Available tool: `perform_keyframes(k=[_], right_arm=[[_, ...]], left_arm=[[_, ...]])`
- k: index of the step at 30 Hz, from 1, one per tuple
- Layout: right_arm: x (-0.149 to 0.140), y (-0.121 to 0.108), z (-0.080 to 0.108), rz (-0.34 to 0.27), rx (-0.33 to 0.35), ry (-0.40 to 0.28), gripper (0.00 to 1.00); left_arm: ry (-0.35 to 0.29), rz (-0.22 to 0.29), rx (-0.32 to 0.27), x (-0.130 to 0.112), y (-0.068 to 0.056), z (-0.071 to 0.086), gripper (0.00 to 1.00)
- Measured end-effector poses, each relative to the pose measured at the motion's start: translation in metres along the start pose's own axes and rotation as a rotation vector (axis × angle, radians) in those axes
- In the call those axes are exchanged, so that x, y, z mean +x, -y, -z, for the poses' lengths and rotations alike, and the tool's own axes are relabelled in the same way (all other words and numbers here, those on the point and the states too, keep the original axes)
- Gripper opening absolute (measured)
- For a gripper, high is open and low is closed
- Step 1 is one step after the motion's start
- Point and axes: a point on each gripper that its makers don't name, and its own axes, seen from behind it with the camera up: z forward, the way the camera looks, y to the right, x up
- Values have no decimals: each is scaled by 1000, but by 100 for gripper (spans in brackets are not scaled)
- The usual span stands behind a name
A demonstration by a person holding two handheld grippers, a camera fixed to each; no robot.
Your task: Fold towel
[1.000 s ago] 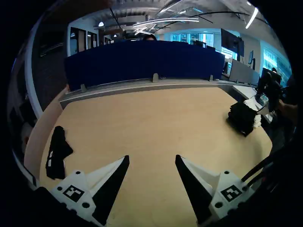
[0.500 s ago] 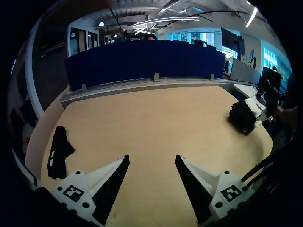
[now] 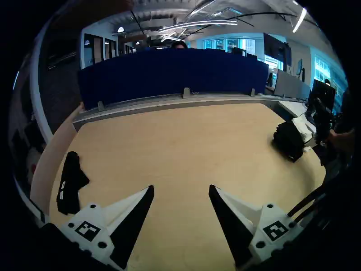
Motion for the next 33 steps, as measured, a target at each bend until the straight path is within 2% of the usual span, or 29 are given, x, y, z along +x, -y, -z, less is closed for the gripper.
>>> perform_keyframes(k=[4,10,18,27,33], right_arm=[[1,-4,8,-1,-15,-20,22],[2,-1,18,-13,0,-52,59],[4,2,23,-4,-10,-80,100],[17,9,31,-23,-13,-128,100],[48,15,46,-69,-17,-242,100]], left_arm=[[0,0,-1,0,1,0,90],[-4,-1,-7,2,0,-1,90],[-8,-3,-12,3,1,-1,90],[-15,1,-11,3,6,3,90],[-23,5,-13,3,8,7,90]])
